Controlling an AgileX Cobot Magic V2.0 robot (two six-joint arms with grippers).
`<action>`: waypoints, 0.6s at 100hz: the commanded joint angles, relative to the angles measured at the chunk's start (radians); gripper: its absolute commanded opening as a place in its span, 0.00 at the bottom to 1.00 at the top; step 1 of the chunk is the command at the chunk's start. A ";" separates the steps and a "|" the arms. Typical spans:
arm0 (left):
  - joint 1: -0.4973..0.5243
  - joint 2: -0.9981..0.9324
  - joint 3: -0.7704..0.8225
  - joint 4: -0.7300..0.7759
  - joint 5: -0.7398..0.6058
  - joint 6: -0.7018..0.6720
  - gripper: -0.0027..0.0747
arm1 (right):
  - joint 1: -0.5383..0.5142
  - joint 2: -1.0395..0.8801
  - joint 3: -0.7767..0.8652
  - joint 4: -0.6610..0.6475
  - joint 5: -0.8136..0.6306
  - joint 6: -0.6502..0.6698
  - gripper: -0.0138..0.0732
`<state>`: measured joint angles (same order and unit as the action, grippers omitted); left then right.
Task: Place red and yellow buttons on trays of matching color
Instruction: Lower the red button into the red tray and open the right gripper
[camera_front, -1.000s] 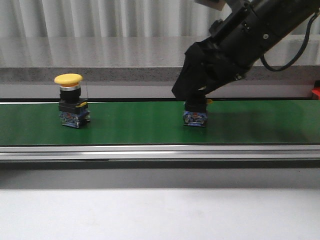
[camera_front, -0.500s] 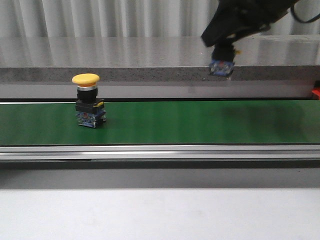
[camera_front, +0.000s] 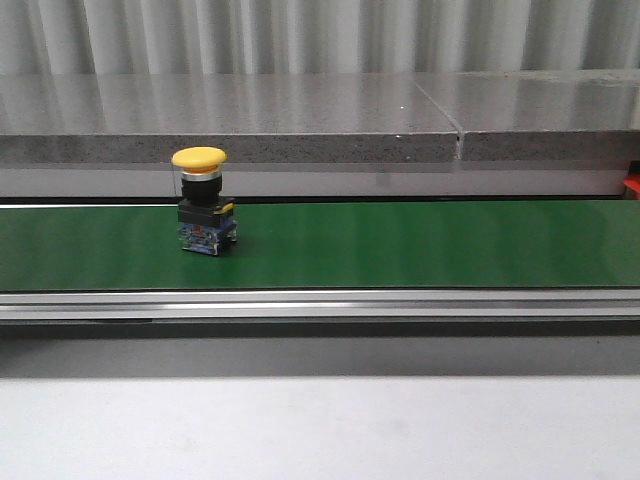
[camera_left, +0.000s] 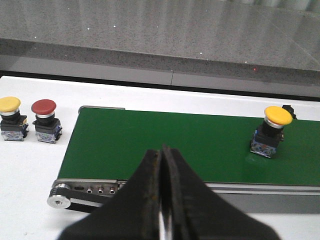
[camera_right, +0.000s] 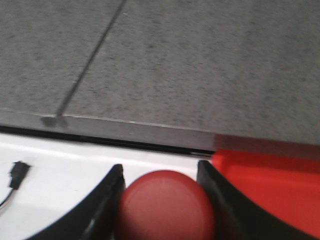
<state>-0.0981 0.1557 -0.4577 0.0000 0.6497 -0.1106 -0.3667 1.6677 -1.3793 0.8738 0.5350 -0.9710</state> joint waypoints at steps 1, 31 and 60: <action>-0.008 0.013 -0.023 0.000 -0.073 -0.003 0.01 | -0.044 -0.003 -0.036 0.039 -0.070 0.016 0.39; -0.008 0.013 -0.023 0.000 -0.073 -0.003 0.01 | -0.097 0.137 -0.060 0.043 -0.135 0.019 0.39; -0.008 0.013 -0.023 0.000 -0.073 -0.003 0.01 | -0.097 0.245 -0.084 0.045 -0.146 0.019 0.39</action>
<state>-0.0981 0.1557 -0.4577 0.0000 0.6497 -0.1106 -0.4593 1.9417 -1.4262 0.8816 0.4270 -0.9487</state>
